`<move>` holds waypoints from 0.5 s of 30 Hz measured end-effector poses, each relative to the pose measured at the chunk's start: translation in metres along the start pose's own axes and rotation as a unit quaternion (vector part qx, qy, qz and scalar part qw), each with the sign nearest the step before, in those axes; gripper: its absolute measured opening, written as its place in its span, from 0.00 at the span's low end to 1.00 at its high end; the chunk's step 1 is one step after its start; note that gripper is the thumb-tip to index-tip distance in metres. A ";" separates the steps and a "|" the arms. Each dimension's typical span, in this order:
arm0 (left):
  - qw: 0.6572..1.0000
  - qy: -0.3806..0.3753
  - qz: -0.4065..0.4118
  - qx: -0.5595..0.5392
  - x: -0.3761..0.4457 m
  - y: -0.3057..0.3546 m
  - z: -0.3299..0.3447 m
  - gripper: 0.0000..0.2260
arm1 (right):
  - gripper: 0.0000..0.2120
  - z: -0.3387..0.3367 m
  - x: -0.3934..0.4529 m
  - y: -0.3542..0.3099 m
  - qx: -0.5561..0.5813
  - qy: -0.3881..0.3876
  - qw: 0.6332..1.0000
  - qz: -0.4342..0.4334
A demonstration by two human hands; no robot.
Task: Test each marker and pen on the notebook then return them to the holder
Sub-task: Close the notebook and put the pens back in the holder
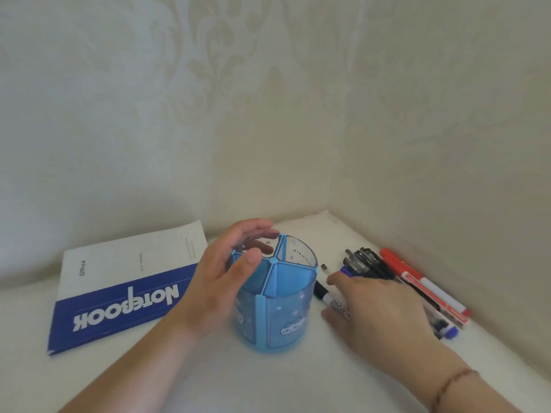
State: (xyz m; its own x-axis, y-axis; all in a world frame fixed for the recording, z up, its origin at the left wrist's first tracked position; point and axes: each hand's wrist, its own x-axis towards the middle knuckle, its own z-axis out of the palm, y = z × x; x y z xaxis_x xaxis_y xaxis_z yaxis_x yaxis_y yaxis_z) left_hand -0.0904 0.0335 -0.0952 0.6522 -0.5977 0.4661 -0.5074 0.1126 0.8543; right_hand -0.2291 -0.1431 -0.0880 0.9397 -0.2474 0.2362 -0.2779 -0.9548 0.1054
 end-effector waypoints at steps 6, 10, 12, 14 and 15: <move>0.999 -0.032 0.010 -0.007 -0.003 0.003 0.007 0.32 | 0.22 -0.016 0.004 0.013 0.406 0.169 0.894 0.082; 0.998 -0.055 0.040 0.019 -0.006 0.004 0.014 0.34 | 0.25 -0.049 -0.007 0.011 0.689 0.320 0.650 0.010; 0.996 -0.063 0.049 0.030 -0.009 0.004 0.018 0.34 | 0.23 -0.049 -0.010 0.001 0.696 0.330 0.635 -0.057; 0.996 -0.063 0.055 0.029 -0.009 0.003 0.021 0.34 | 0.20 -0.040 -0.013 -0.006 0.669 0.305 0.671 -0.098; 0.996 -0.061 0.058 0.027 -0.010 0.002 0.021 0.34 | 0.21 -0.035 -0.013 -0.007 0.638 0.285 0.707 -0.107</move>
State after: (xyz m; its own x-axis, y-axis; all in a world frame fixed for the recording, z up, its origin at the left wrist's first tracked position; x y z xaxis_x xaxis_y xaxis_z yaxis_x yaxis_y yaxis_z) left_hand -0.1094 0.0230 -0.1024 0.5156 -0.6761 0.5264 -0.6074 0.1449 0.7811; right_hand -0.2468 -0.1268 -0.0580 0.5986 -0.3151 0.7365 0.6074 -0.4208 -0.6737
